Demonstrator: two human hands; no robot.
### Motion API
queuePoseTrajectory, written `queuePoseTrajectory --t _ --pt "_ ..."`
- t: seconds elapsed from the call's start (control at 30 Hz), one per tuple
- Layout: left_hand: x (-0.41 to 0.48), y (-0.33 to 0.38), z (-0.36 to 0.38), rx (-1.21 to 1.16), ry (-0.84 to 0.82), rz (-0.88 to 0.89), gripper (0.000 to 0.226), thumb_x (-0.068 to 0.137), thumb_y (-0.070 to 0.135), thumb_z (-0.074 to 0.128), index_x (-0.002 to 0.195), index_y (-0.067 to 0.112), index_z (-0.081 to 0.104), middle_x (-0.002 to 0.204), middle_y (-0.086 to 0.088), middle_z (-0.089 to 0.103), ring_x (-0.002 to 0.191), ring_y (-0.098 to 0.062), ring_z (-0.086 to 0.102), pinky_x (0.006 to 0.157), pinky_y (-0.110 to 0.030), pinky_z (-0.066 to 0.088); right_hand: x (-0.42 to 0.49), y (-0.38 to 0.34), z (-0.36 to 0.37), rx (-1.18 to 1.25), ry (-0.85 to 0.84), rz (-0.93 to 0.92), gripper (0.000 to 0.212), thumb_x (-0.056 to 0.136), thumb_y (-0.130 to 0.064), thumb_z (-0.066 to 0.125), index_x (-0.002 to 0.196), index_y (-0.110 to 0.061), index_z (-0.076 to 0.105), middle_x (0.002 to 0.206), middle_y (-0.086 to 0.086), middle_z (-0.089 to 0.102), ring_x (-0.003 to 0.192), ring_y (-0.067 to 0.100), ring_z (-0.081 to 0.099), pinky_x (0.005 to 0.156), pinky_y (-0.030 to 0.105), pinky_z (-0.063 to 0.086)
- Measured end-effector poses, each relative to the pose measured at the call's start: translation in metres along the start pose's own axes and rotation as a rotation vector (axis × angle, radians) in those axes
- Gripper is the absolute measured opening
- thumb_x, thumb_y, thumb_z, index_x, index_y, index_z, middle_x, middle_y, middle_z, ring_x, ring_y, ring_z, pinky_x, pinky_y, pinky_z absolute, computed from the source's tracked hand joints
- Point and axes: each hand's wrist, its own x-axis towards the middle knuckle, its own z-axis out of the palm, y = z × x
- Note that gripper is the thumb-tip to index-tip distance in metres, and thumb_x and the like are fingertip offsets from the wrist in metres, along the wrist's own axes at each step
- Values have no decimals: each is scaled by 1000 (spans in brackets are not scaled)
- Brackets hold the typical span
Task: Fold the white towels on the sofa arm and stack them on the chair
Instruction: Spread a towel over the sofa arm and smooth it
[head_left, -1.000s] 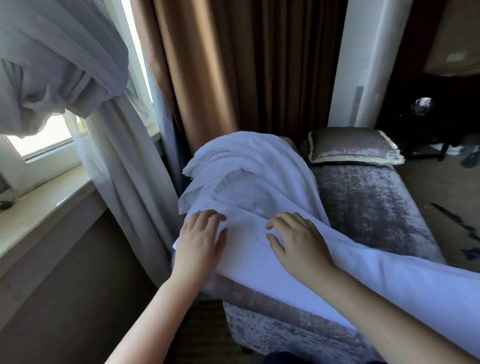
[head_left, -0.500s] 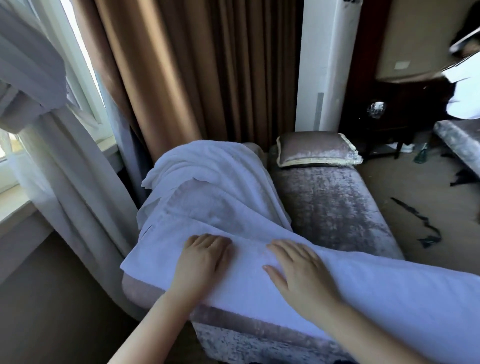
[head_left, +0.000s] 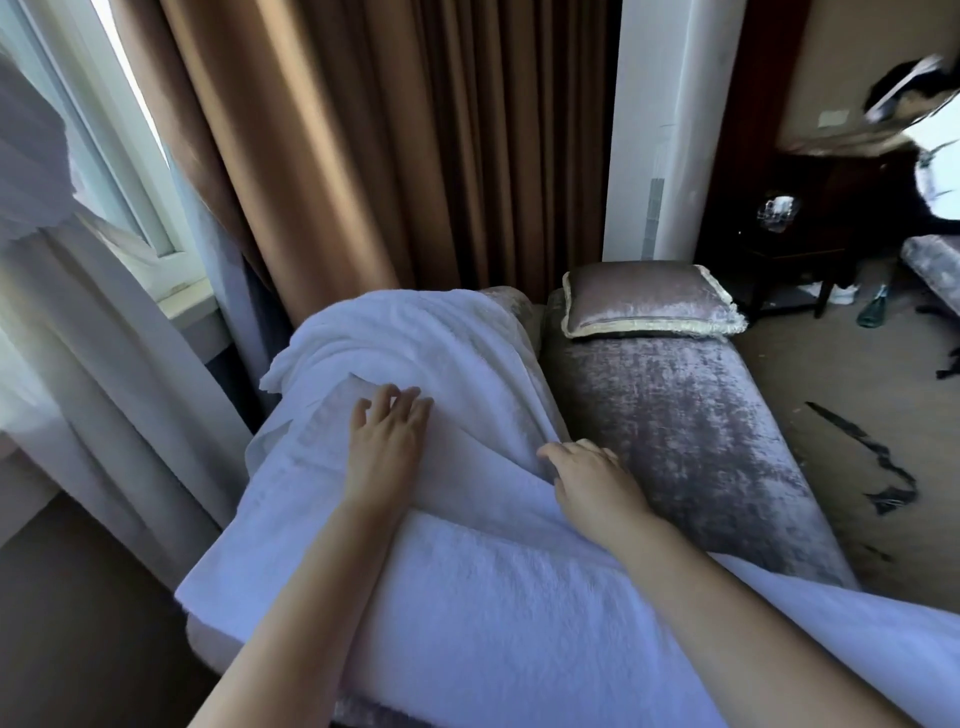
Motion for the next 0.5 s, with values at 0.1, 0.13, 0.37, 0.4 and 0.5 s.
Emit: queuePoseTrajectory --t 0.1,0.13,0.37,0.4,0.5 --pt "0 -2 -1 36 66 -40 33 76 7 39 89 8 69 88 -8 63 84 -26 38 68 -37 28 1 1 5 20 -110 -15 33 93 -4 41 123 -15 50 120 2 58 115 23 48 95 33 35" --pt "-1 -2 -3 46 76 -59 29 74 4 43 86 8 68 85 -8 60 81 -26 38 67 -36 28 -1 1 5 18 -148 -13 32 94 -5 41 123 -15 50 118 3 58 113 24 49 93 34 35" --pt "0 -9 -18 -114 71 -213 9 83 3 60 85 9 66 83 -7 60 65 -30 53 61 -39 39 -13 11 -7 42 -165 110 14 98 -24 45 87 -16 46 88 -2 43 91 25 52 75 31 33" --pt "2 -13 -24 -155 64 -214 6 84 2 62 84 8 65 82 -8 61 63 -31 54 61 -39 40 -16 14 -12 69 -107 134 17 99 -26 47 86 -15 50 85 -3 42 90 25 54 73 30 32" --pt "10 -23 -46 -278 54 -233 6 86 0 65 82 4 63 80 -12 61 62 -33 55 58 -39 43 -30 20 -34 147 121 154 20 97 -33 53 90 -15 58 87 -2 50 82 25 55 62 32 35"
